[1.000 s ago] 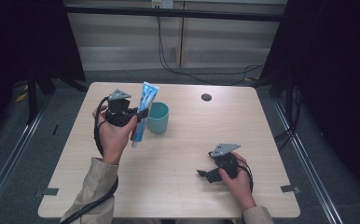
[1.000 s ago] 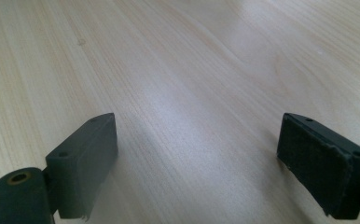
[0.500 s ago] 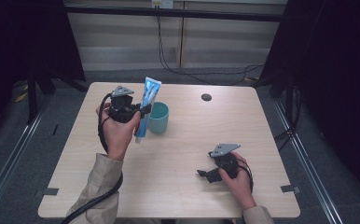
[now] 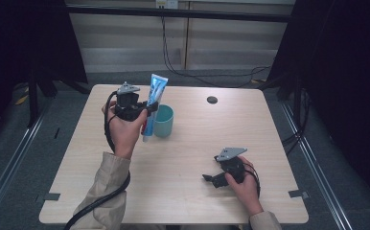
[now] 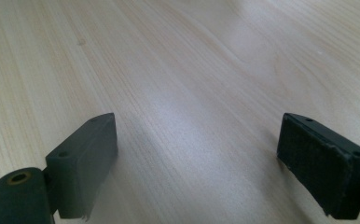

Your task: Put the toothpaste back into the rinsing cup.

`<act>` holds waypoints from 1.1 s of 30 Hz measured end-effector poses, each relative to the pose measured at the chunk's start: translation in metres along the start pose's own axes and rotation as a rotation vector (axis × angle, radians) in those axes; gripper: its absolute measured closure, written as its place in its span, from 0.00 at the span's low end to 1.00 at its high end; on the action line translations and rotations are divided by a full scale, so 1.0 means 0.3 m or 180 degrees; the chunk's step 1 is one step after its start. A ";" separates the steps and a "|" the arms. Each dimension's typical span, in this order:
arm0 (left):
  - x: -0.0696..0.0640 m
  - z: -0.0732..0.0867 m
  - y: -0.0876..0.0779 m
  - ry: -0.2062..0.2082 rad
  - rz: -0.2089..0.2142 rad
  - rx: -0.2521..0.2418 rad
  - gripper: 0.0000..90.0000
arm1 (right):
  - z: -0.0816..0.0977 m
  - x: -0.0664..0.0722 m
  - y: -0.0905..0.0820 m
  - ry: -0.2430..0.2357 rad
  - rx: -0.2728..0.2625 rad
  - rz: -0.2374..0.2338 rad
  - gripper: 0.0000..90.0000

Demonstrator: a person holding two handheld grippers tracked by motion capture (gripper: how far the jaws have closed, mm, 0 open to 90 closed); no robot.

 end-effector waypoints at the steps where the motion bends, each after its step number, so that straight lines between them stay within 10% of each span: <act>1: -0.001 -0.001 0.003 0.0004 0.0000 0.0006 0.81 | 0.000 0.000 0.000 0.0000 0.0000 -0.0001 0.13; 33: 0.006 -0.058 0.049 -0.0045 0.0019 -0.0093 0.81 | 0.000 -0.001 0.000 -0.0010 -0.0005 0.0002 0.13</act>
Point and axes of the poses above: each handheld gripper's, and its own axes: y roughly forward along the jaws, z roughly out of its underside, x roughly to its left, the point moved 1 cm from there along y, roughly forward along the jaws, and after that the axes turned 4 degrees about -x, right-handed, at the moved point
